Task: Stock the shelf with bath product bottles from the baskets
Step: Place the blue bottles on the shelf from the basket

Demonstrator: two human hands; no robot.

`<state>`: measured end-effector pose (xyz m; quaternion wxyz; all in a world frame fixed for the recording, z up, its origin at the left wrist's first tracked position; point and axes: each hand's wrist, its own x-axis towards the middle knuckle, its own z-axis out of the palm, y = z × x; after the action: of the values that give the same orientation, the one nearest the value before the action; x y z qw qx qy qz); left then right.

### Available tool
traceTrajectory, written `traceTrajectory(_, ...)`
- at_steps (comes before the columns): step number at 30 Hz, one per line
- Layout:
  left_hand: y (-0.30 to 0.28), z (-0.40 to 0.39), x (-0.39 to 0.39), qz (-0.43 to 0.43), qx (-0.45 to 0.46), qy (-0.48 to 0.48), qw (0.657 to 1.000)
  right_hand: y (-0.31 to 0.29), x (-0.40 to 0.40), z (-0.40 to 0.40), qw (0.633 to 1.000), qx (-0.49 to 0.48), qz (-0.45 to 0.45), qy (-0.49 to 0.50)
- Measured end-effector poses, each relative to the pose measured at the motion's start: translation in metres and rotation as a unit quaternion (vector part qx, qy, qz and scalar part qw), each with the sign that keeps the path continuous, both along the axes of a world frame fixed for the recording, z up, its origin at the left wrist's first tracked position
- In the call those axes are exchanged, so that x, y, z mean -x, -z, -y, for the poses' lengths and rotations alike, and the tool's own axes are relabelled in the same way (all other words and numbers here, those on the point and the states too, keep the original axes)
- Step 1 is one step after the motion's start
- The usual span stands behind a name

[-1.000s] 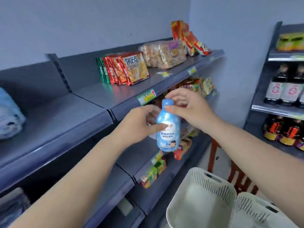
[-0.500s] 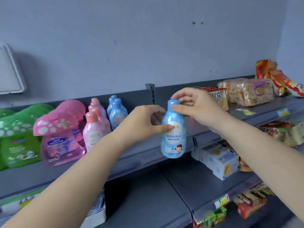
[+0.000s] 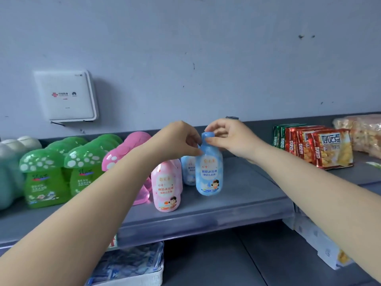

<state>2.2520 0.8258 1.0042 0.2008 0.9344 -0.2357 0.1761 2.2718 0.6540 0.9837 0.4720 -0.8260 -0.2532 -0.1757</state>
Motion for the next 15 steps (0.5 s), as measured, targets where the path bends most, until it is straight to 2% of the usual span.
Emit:
traceTrajectory(7, 0.005, 0.000, -0.025, -0.029, -0.016, -0.064, 0.997, 0.007, -0.034, -0.012, 0.999, 0.049, 0.001, 0.000)
traceTrajectory(15, 0.011, -0.001, -0.040, -0.022, -0.047, -0.124, 0.991, 0.018, -0.052, -0.020, 0.999, 0.034, -0.019, -0.026)
